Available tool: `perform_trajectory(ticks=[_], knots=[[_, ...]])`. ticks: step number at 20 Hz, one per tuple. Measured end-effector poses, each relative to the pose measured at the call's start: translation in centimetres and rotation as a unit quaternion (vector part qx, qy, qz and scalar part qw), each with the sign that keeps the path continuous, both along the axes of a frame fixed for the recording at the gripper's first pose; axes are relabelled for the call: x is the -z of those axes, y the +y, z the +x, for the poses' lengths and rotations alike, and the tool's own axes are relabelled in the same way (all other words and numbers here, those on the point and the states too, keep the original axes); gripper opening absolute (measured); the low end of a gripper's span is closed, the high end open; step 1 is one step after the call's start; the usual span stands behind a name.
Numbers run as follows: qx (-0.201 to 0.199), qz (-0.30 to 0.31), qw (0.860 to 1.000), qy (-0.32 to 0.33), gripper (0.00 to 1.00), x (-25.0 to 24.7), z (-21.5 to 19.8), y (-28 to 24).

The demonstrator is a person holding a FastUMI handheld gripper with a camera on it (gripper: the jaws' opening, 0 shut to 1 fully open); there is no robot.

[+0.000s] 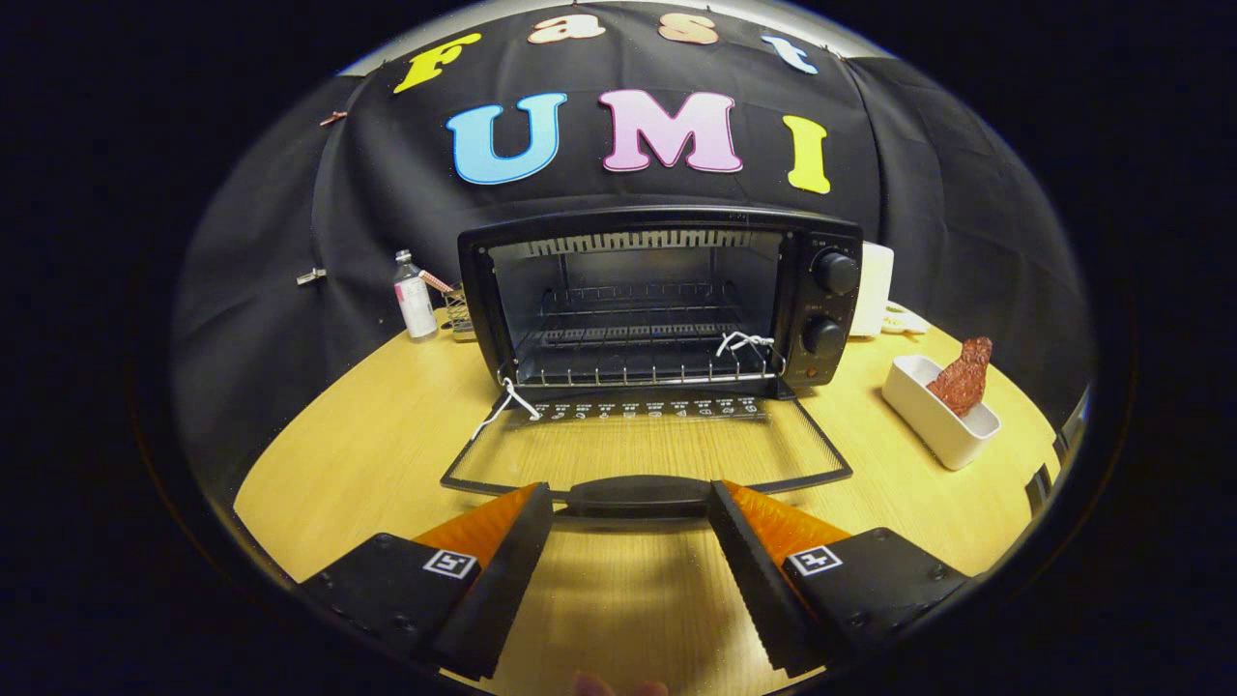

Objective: Open the toaster oven, put the food inside, and close the toaster oven door.

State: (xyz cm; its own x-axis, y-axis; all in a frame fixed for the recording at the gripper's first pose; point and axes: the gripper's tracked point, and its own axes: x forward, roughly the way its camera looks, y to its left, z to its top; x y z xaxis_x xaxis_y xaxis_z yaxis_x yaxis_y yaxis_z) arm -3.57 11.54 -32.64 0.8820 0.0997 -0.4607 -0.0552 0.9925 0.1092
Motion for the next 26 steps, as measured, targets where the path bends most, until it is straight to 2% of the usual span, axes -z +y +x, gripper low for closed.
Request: perform_trajectory(ticks=[3,7,10,14,26], knots=[[0.017,0.041,0.998,-0.037,1.0,-4.7,-0.4,-3.7],[0.077,0.134,0.984,-0.087,0.99,-10.4,1.4,-13.3],[0.096,0.149,0.982,-0.07,0.99,-9.7,2.7,-19.9],[0.116,0.188,0.973,-0.073,0.98,-9.0,3.9,-25.8],[0.148,0.251,0.956,-0.037,0.97,-3.6,6.7,-35.3]])
